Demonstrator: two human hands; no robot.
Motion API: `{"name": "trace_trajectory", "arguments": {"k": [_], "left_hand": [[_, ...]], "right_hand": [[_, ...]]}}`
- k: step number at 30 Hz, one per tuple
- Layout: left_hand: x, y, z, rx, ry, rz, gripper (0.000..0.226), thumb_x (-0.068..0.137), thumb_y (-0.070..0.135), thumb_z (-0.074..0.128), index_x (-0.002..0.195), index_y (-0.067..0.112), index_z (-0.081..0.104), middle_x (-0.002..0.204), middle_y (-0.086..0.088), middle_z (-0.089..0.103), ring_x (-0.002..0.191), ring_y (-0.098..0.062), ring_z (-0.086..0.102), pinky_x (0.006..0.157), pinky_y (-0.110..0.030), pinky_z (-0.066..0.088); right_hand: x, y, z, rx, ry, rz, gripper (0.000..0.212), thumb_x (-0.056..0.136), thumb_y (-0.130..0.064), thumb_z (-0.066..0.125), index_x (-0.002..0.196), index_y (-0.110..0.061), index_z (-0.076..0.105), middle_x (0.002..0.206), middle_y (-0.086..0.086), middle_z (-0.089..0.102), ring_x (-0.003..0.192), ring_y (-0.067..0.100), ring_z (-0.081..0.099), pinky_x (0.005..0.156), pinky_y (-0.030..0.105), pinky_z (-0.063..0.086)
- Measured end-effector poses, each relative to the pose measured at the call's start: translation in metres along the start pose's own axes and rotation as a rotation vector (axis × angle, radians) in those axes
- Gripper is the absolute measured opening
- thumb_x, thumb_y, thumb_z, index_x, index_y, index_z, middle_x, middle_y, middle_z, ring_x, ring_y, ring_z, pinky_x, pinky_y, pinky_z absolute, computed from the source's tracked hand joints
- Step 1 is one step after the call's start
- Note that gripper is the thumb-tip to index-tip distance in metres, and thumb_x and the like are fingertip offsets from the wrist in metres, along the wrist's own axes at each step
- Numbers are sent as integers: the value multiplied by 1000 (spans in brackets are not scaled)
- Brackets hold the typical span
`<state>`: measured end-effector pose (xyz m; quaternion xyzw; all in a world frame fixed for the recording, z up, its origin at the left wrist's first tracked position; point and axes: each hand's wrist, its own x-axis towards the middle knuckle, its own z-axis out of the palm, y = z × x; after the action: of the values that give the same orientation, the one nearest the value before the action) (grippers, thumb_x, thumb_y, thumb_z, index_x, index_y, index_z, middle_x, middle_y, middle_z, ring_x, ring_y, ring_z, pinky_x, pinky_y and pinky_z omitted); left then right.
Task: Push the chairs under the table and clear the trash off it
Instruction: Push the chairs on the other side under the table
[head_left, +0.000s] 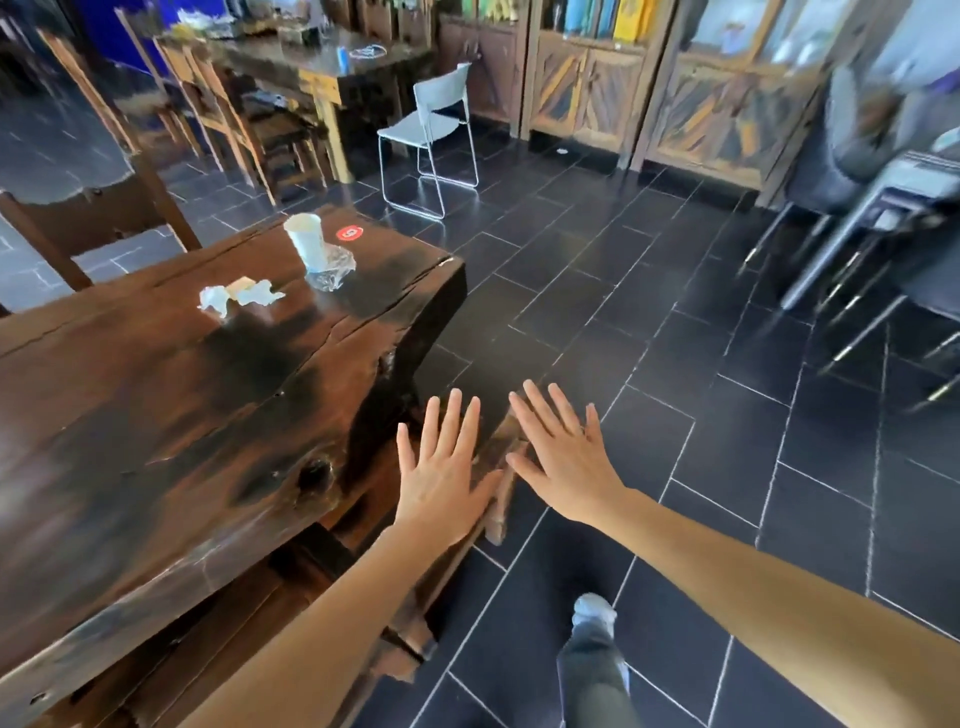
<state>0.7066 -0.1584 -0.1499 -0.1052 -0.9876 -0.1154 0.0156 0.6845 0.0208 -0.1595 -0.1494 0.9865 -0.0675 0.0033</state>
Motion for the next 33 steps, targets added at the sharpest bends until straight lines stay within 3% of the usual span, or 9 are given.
{"name": "trace_trajectory", "arguments": {"k": [4, 9, 17, 24, 29, 33], "left_hand": [[66, 58, 0, -27, -4, 80, 77, 91, 63, 25, 141, 35, -26, 154, 8, -28, 140, -19, -31, 110, -49, -21], [159, 107, -1, -14, -3, 111, 80, 91, 62, 28, 124, 42, -42, 147, 11, -35, 141, -20, -31, 112, -51, -21], [297, 181, 24, -30, 43, 123, 78, 90, 64, 26, 132, 39, -36, 147, 11, -35, 139, -19, -32, 109, -49, -23], [398, 150, 46, -14, 62, -25, 79, 88, 66, 26, 140, 39, -28, 150, 13, -31, 137, -16, -35, 109, -49, -23], [496, 109, 66, -47, 45, -118, 76, 86, 68, 20, 137, 41, -30, 150, 14, -32, 137, -14, -36, 107, -48, -25], [596, 70, 64, -55, 36, -166, 77, 91, 61, 29, 139, 37, -27, 154, 9, -27, 140, -18, -31, 111, -50, -21]], "right_hand": [[22, 68, -20, -22, 22, 41, 70, 92, -61, 15, 151, -30, -6, 162, -2, -9, 148, 23, -12, 114, 61, 2], [58, 171, -45, -20, 49, 89, 69, 91, -61, 13, 149, -34, -13, 156, -11, -26, 138, 13, -33, 113, 55, -9], [132, 315, -86, -60, 18, 138, 67, 95, -58, 18, 151, -32, -9, 161, -6, -16, 147, 19, -20, 115, 55, -8], [254, 344, -77, 0, -46, -27, 66, 95, -57, 18, 151, -33, -9, 161, -6, -18, 146, 18, -21, 115, 58, -7], [383, 348, -61, -2, -108, -164, 67, 97, -56, 23, 151, -33, -9, 161, -5, -17, 147, 18, -20, 115, 57, -6], [498, 357, -56, -38, -165, -208, 68, 96, -58, 22, 150, -34, -11, 161, -5, -18, 147, 18, -20, 115, 57, -6]]}}
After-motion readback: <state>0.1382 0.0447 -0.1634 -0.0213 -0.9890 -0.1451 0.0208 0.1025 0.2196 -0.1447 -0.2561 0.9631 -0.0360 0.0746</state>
